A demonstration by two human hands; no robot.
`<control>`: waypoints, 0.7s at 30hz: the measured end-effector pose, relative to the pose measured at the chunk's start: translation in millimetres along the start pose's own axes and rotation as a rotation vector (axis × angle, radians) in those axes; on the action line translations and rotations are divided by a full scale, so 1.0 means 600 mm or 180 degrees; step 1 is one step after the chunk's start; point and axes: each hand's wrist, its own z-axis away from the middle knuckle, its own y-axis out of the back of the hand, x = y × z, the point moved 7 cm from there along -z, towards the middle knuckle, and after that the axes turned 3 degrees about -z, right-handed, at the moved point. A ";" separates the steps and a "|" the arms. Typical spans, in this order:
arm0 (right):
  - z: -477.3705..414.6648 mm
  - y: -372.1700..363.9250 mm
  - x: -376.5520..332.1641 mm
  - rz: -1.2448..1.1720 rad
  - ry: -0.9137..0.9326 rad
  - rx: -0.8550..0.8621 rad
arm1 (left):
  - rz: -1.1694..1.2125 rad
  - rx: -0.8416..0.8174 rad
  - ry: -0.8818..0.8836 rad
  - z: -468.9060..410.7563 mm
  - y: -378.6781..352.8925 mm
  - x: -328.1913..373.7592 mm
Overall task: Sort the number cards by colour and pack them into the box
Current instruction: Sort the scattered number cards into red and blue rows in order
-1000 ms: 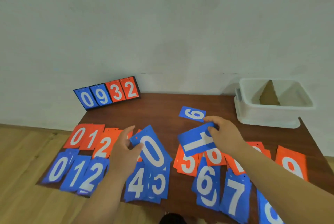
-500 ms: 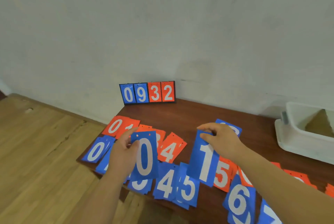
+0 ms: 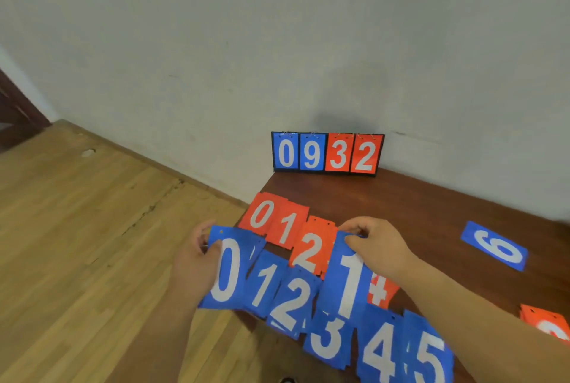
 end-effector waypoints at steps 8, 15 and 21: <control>-0.060 -0.172 0.009 0.0083 -0.0416 -0.0297 | -0.0417 -0.0698 0.0127 -0.126 -0.028 -0.100; -0.122 -0.310 0.003 0.0326 -0.0507 -0.0764 | -0.0698 -0.1208 0.0077 -0.209 -0.090 -0.137; -0.154 -0.353 0.033 0.0704 -0.0608 -0.0693 | -0.1169 -0.1542 0.0161 -0.220 -0.134 -0.186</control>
